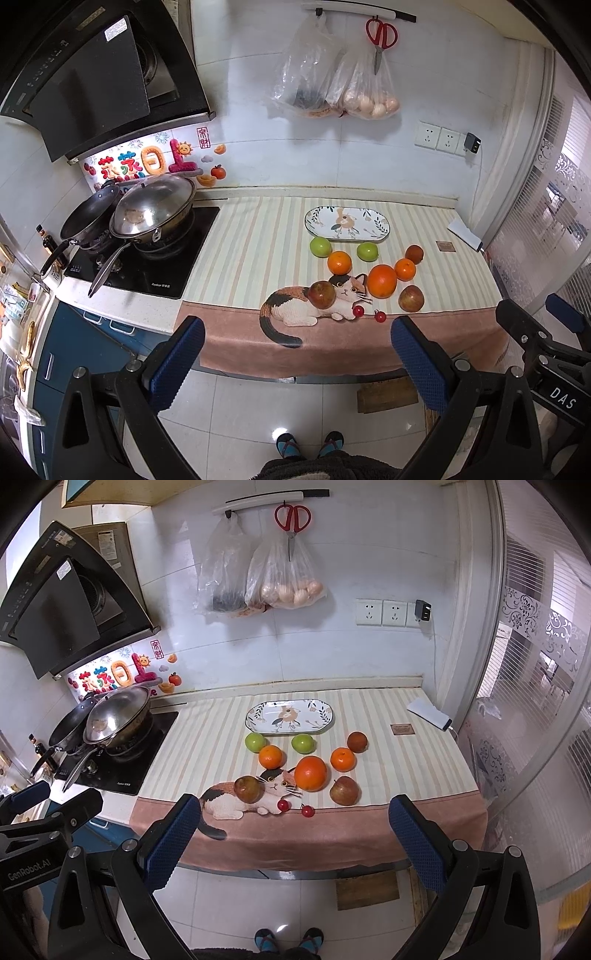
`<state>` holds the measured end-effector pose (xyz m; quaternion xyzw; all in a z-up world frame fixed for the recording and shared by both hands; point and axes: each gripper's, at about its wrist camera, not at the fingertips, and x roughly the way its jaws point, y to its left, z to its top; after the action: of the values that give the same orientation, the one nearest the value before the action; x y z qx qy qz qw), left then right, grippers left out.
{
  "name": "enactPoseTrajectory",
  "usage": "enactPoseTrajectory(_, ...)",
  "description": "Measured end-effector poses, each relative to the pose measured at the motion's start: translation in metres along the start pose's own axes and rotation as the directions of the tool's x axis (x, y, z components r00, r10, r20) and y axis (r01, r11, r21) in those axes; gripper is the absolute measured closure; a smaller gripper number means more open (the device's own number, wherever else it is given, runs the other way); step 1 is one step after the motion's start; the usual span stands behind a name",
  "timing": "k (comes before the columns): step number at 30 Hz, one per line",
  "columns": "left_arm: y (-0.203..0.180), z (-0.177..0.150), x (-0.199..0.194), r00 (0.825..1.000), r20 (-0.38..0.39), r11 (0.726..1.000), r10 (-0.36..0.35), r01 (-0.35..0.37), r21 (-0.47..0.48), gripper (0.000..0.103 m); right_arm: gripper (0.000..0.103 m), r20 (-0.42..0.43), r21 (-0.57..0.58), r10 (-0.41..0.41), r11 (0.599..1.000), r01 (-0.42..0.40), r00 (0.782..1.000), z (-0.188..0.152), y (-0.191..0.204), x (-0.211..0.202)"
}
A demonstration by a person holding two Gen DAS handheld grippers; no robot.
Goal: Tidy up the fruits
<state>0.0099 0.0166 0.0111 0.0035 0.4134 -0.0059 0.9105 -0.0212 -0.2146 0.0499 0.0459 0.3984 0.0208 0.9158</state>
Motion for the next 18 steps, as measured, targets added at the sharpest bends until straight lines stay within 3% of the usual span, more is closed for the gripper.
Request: enactPoseTrajectory(18, -0.004, 0.016, 0.015, 0.999, 0.016, 0.999, 0.037, -0.037, -0.014, 0.0, 0.0, -0.005, 0.052, 0.023, 0.998, -0.023, 1.0, 0.016, -0.015, 0.022)
